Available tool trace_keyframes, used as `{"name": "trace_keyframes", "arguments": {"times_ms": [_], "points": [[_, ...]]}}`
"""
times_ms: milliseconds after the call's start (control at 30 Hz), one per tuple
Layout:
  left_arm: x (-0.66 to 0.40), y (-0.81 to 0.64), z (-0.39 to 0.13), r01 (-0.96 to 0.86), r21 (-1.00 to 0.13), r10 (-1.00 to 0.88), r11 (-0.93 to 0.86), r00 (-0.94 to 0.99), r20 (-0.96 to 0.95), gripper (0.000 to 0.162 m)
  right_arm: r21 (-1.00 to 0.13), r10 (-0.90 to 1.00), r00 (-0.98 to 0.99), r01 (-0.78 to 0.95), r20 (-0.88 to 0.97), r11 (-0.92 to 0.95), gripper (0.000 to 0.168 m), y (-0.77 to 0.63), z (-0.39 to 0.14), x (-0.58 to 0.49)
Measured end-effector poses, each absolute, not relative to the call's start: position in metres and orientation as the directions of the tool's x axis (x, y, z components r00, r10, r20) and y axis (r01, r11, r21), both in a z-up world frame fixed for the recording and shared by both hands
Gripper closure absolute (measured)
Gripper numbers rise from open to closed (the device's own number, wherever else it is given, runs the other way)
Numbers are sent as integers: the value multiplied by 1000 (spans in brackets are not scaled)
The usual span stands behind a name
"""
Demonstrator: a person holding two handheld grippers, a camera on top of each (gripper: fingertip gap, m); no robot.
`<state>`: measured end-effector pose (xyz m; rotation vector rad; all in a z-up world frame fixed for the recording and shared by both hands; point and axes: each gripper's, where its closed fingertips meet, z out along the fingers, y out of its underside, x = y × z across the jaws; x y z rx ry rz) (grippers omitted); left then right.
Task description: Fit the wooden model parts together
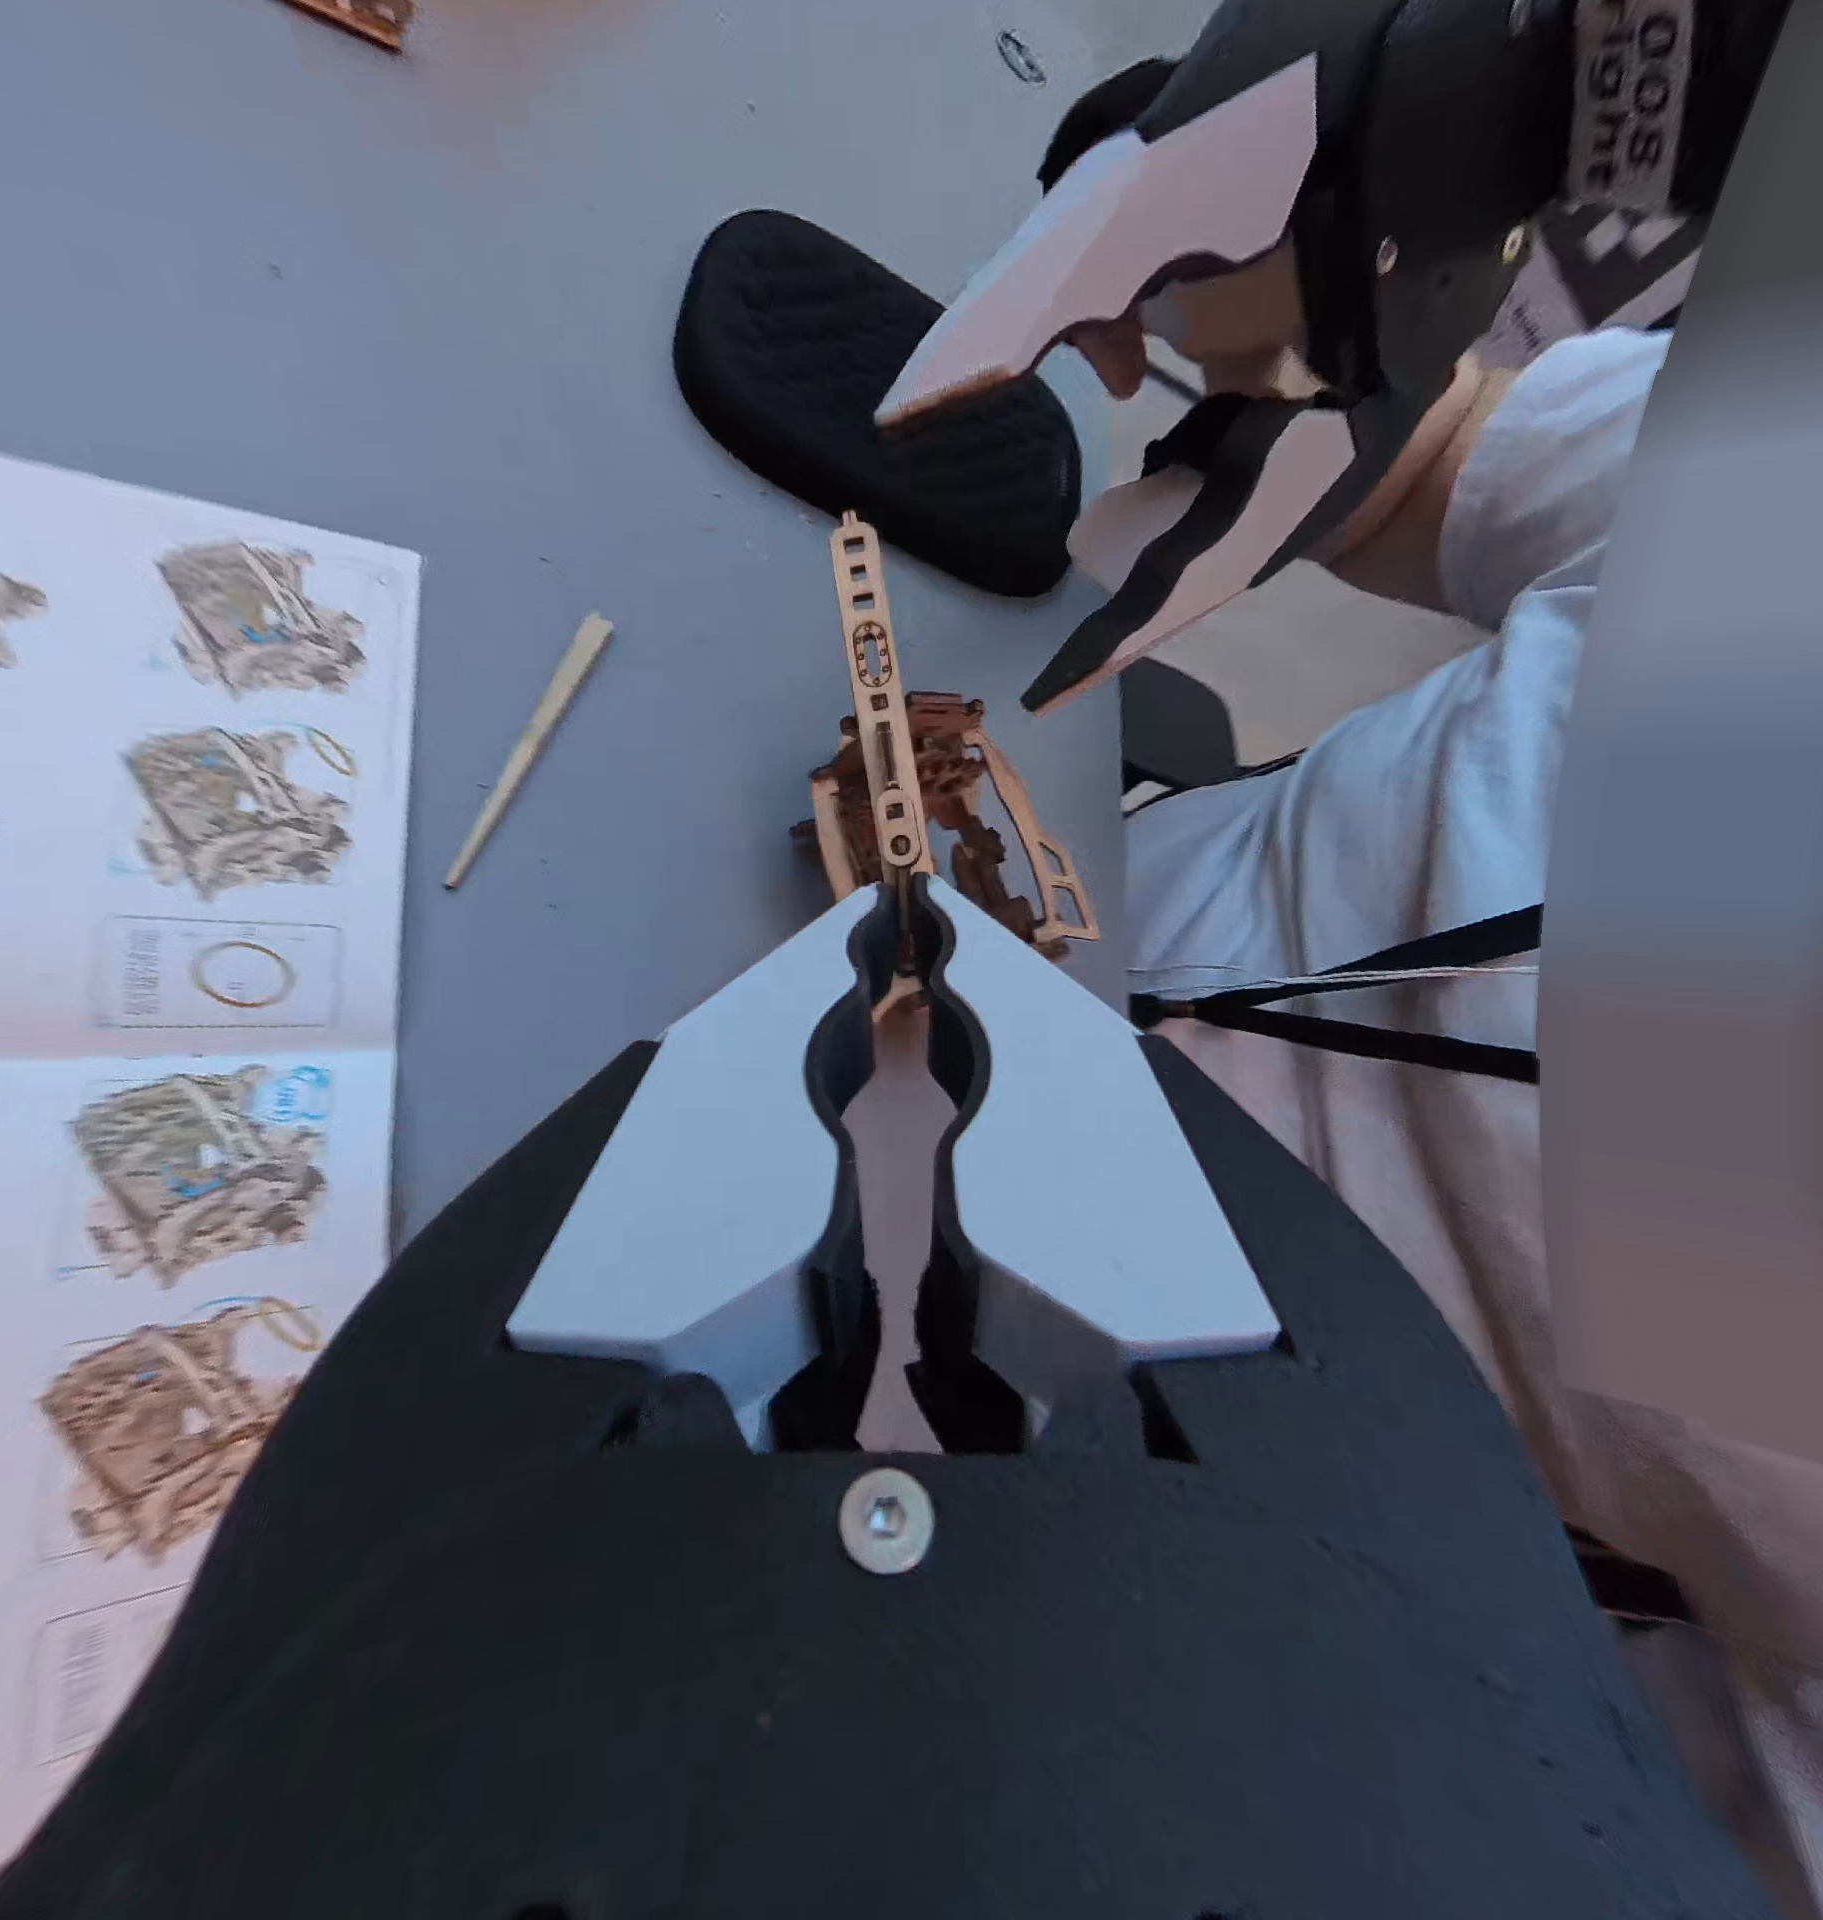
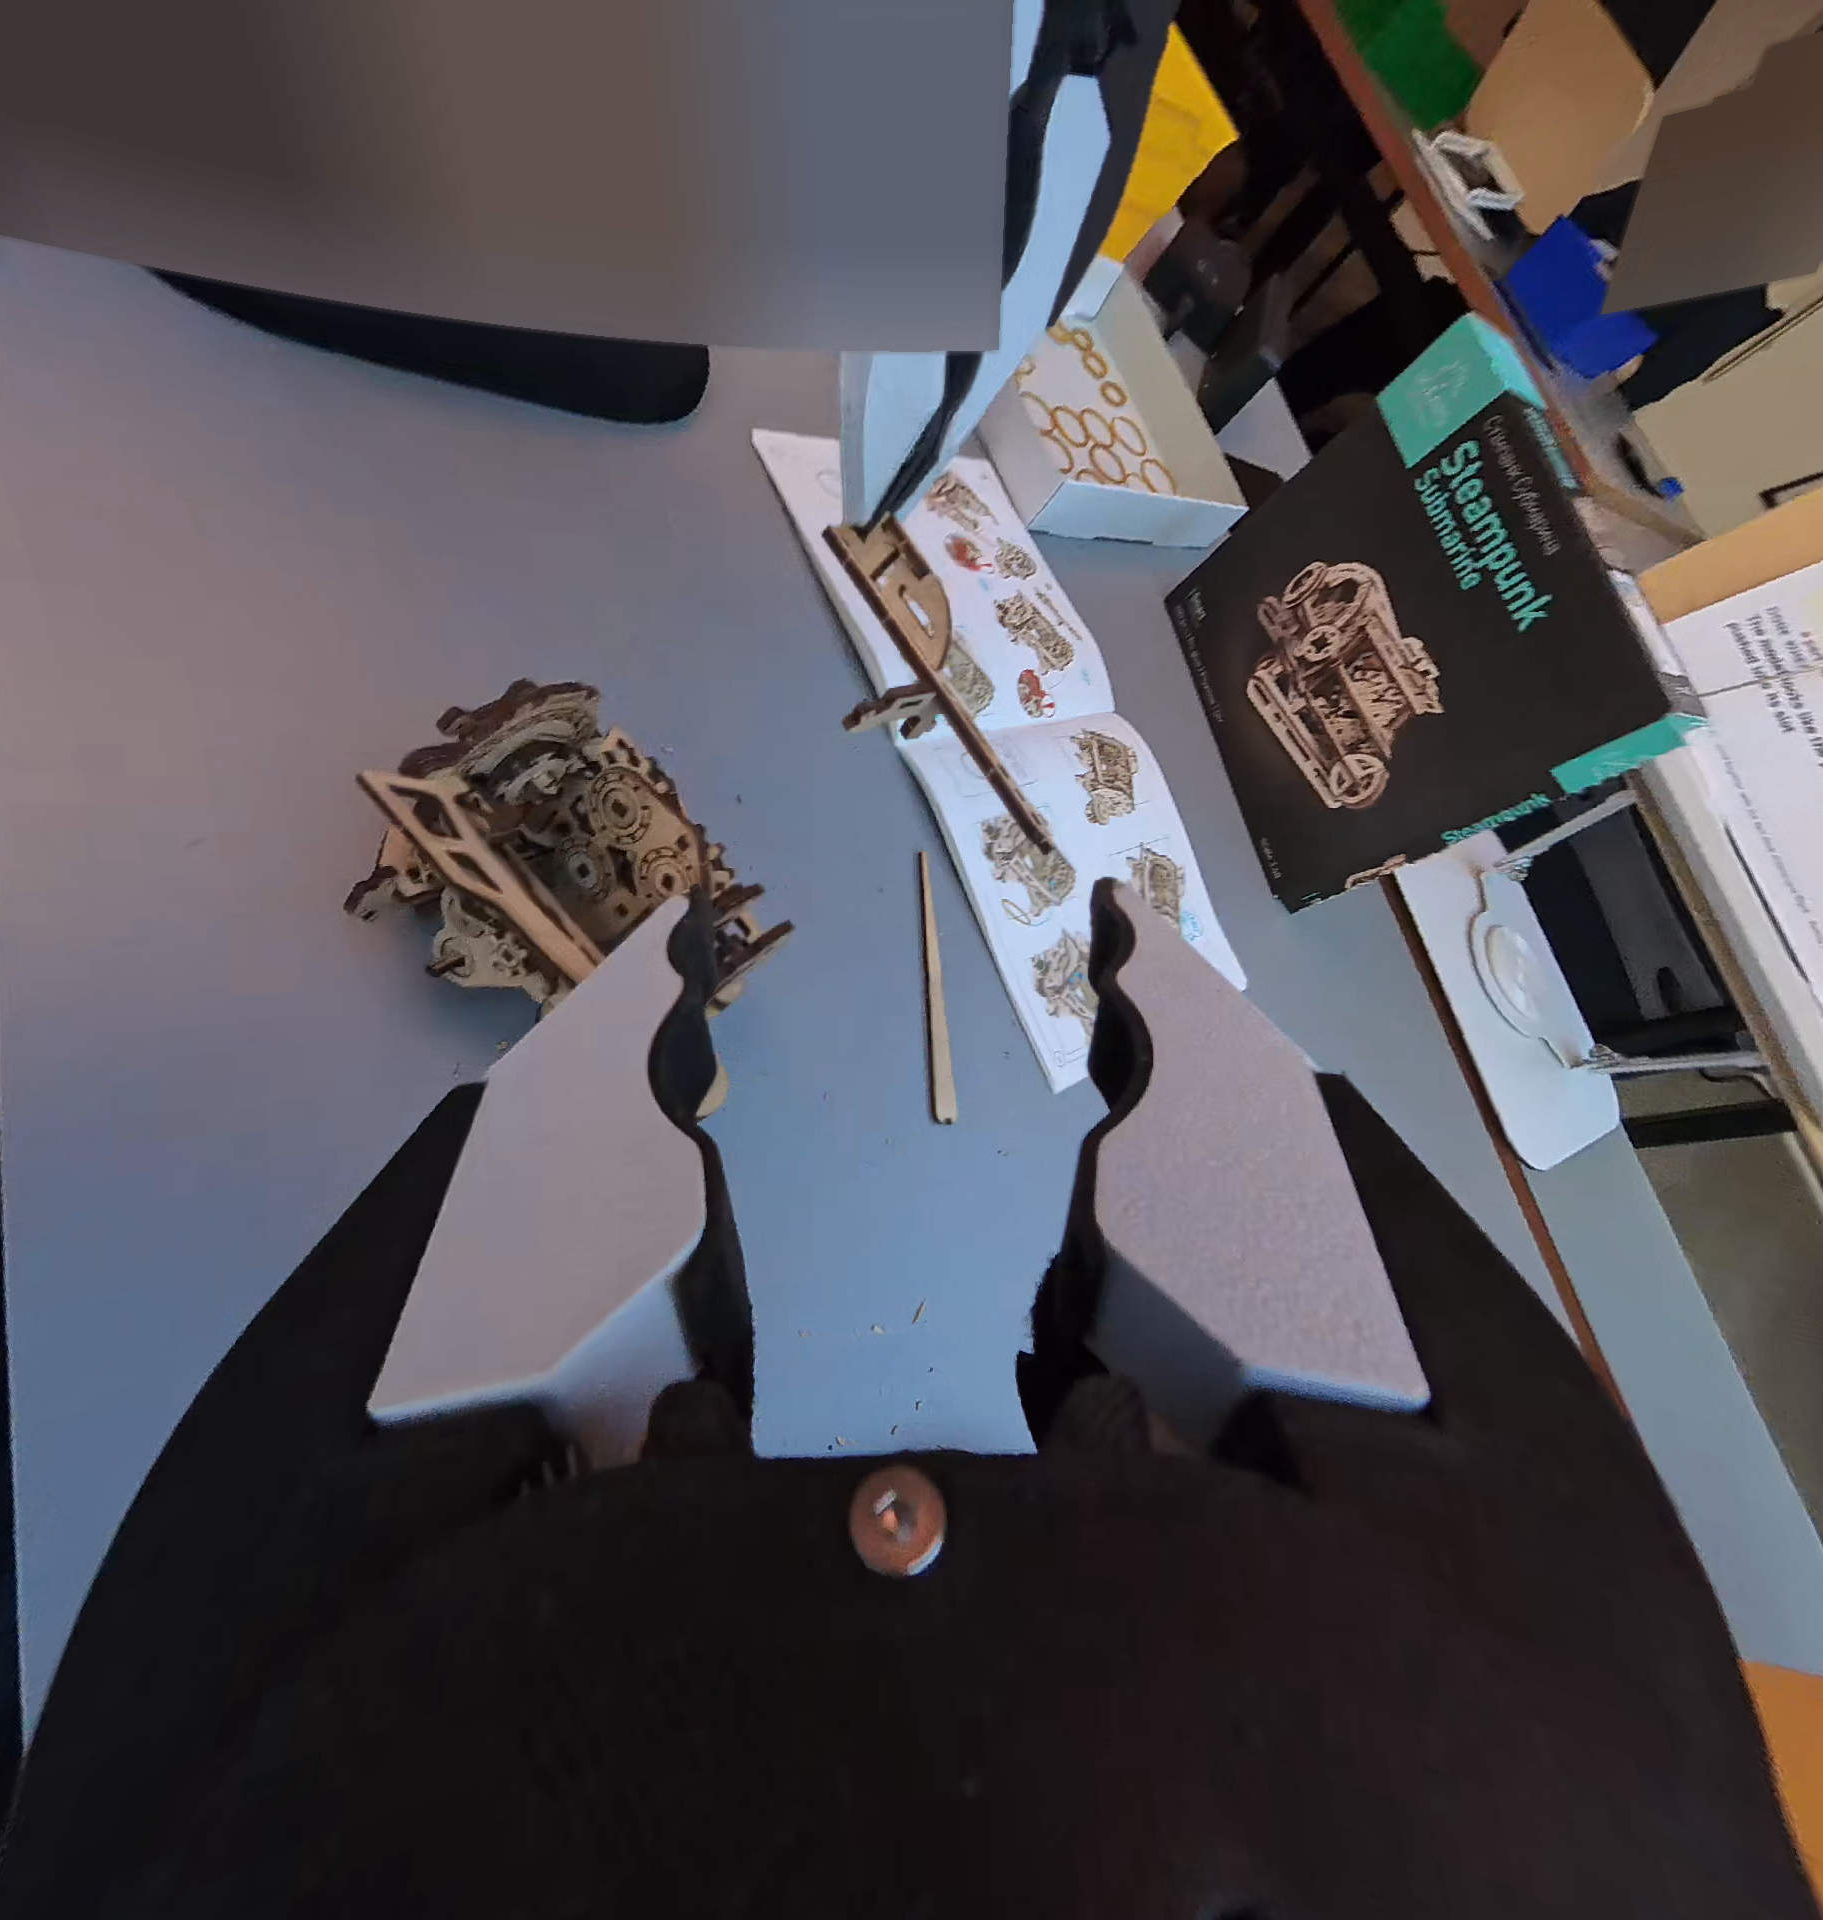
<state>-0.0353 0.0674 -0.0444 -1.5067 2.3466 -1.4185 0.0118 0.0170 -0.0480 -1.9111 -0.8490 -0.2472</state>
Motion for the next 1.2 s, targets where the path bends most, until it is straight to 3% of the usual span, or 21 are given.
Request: {"name": "trace_keyframes", "arguments": {"times_ms": [100,167,233,300,367,567,633,700,767,833,933,1033,1200], "points": [[-16,95,-37,-646,-692,-857,322,-509,77,162,-754,380,774,611,506,-241,96,13,-27,26],[-2,115,-29,-620,-632,-868,465,-458,-189,162,-783,342,802,577,489,-233,96,10,-20,36],[11,143,-18,-612,-467,-758,638,-397,-517,161,-806,307,828,544,469,-233,97,8,-17,47],[22,169,3,-607,-205,-486,768,-343,-804,161,-823,275,848,516,453,-238,97,8,-17,56],[30,174,11,-602,-22,-287,798,-347,-893,161,-839,256,865,489,431,-238,97,7,-19,61],[33,157,0,-580,35,-246,814,-399,-883,162,-840,238,875,476,422,-259,97,2,-30,69],[28,153,-8,-598,-85,-389,797,-400,-830,161,-840,235,874,479,426,-257,97,0,-28,72],[15,141,-21,-640,-339,-673,690,-392,-627,161,-836,240,866,492,440,-242,97,-1,-21,73],[-4,114,-26,-688,-590,-904,422,-371,-213,161,-824,260,843,525,470,-214,98,-2,-12,71],[-21,86,-17,-705,-701,-904,103,-361,231,161,-789,301,796,588,526,-177,99,-2,-7,65],[-38,72,-26,-718,-689,-792,-102,-360,493,162,-720,393,696,684,600,-112,104,5,-7,46],[-43,57,-44,-752,-607,-661,-257,-322,678,162,-651,493,586,757,643,-52,108,16,-16,17],[-51,46,-71,-797,-527,-621,-295,-259,740,162,-616,630,491,787,602,-25,124,24,-40,-14]]}}
